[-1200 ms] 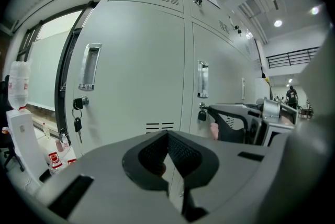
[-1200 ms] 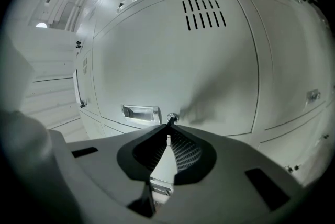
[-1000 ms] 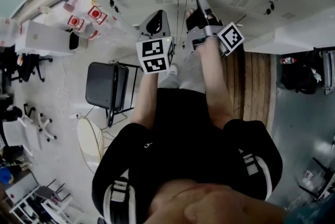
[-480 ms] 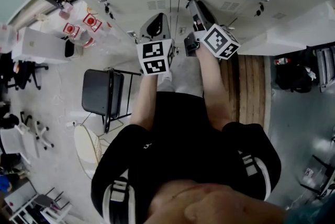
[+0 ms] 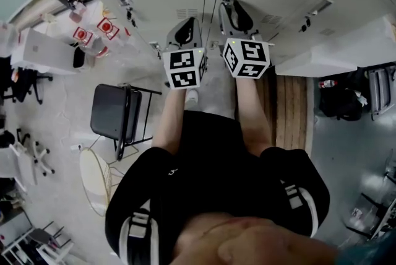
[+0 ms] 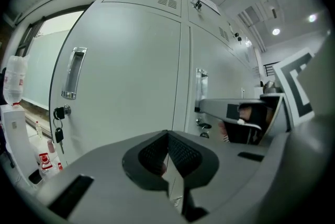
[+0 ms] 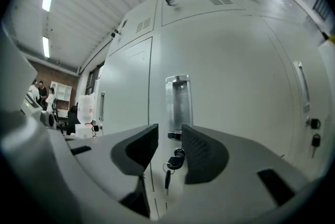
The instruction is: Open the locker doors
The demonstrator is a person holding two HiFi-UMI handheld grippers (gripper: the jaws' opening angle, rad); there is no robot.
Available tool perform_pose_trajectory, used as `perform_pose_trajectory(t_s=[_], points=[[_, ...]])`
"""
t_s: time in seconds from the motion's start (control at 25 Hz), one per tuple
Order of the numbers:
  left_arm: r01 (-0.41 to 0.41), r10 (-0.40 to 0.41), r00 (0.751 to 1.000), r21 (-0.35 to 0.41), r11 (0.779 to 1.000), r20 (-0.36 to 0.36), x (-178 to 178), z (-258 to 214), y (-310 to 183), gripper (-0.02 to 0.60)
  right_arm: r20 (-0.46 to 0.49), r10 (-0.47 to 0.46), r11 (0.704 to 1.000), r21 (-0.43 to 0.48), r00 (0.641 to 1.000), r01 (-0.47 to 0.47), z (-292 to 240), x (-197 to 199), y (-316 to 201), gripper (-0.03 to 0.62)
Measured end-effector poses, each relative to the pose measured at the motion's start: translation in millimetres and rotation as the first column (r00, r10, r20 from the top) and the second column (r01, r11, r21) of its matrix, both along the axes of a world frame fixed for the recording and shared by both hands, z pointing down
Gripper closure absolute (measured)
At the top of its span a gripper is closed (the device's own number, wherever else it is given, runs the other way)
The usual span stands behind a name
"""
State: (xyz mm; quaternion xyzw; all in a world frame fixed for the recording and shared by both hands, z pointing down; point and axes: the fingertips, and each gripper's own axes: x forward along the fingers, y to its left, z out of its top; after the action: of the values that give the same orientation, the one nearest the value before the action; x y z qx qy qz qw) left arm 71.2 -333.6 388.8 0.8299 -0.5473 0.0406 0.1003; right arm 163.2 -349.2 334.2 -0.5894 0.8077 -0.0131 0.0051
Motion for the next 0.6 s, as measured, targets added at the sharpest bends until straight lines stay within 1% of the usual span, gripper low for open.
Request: perform_pose_trajectory(t_s=[0.12, 0.28, 0.4, 0.6], points=[[0.008, -0.008, 1.0, -0.006, 1.0, 0.007, -5, 3, -4, 0.577, -0.088, 0.017, 0.999, 0.036, 0.996, -0.014, -7, -8, -4, 0.456], [0.019, -0.019, 1.0, 0.005, 1.0, 0.013, -10, -1, -11, 0.577, -0.171, 0.07, 0.996, 0.065, 0.983, -0.06, -13, -11, -11, 0.456], [0.02, -0.021, 1.0, 0.006, 1.0, 0.02, -12, -2, -16, 0.577, -0.203, 0.091, 0.993, 0.087, 0.975, -0.075, -18, -13, -14, 0.456], [0.019, -0.019, 0.999, -0.002, 1.0, 0.032, -15, 2, -22, 0.577, -0.228, 0.107, 0.991, 0.107, 0.968, -0.085, -21, -16, -20, 0.456]])
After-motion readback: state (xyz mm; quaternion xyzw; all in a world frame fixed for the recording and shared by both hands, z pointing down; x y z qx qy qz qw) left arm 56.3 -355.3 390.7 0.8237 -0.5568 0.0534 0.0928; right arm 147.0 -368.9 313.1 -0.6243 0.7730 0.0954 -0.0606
